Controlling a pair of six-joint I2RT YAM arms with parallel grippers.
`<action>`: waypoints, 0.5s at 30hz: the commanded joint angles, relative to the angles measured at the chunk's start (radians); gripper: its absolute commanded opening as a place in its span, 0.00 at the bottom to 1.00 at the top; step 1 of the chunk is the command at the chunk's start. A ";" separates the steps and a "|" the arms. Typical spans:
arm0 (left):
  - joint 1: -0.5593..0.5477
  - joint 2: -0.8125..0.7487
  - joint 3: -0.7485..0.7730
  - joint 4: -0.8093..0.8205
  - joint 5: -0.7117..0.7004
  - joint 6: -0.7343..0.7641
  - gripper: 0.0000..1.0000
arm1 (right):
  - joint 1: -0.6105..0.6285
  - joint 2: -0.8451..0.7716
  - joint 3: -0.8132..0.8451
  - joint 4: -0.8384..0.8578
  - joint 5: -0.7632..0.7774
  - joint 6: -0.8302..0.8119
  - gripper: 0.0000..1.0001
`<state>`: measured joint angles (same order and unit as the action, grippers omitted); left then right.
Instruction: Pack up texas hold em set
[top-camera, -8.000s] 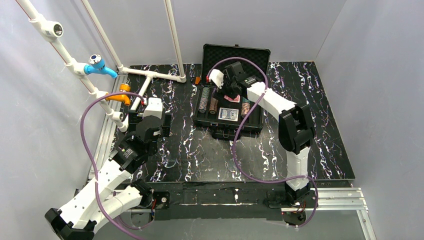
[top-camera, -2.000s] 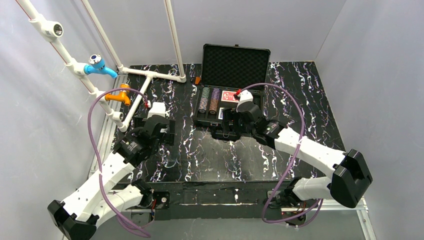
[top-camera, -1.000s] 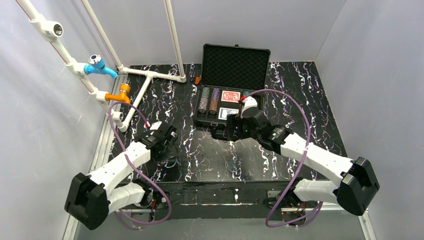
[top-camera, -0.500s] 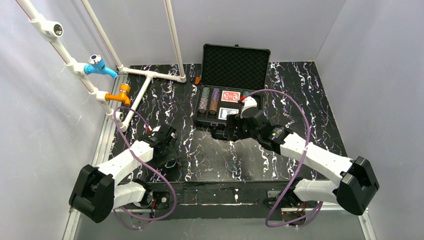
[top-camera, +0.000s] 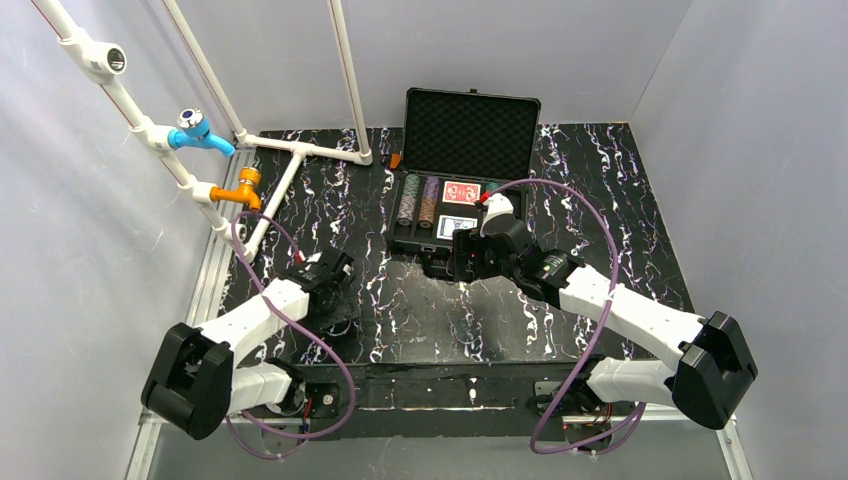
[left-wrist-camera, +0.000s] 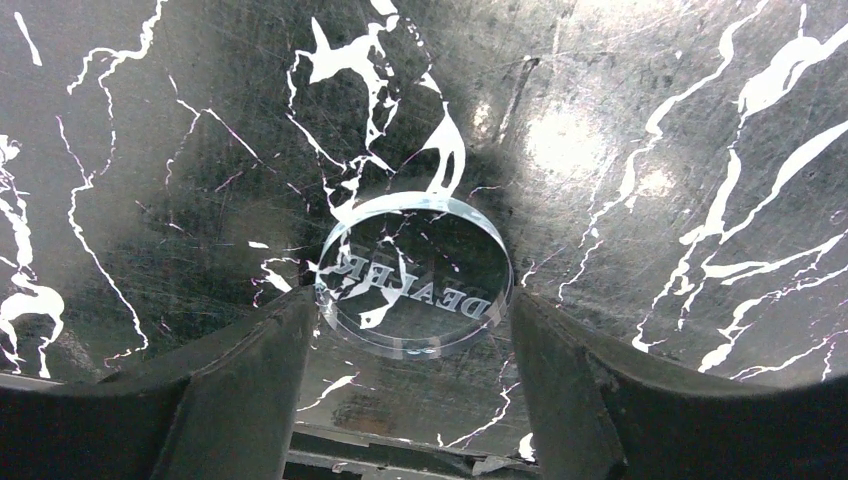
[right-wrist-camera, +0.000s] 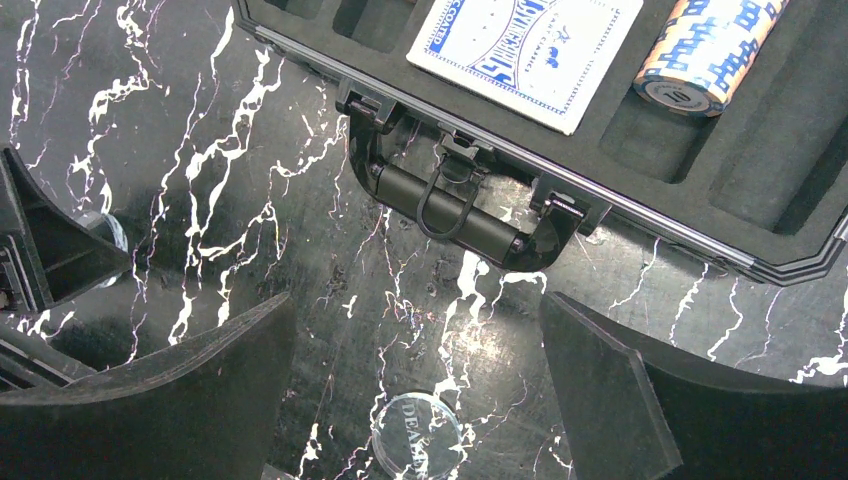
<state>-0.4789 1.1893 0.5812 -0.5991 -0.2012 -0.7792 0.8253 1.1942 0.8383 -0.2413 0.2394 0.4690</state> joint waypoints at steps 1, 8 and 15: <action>0.008 0.056 -0.021 0.038 0.022 0.009 0.72 | 0.003 0.004 0.003 0.016 -0.005 0.004 0.98; 0.008 0.083 -0.014 0.048 0.021 0.028 0.73 | 0.002 0.004 -0.002 0.019 -0.008 0.007 0.98; 0.008 0.111 -0.014 0.055 0.023 0.029 0.58 | 0.003 0.004 -0.007 0.021 -0.008 0.005 0.98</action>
<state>-0.4789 1.2419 0.6106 -0.6006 -0.1928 -0.7509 0.8253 1.1942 0.8360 -0.2413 0.2325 0.4694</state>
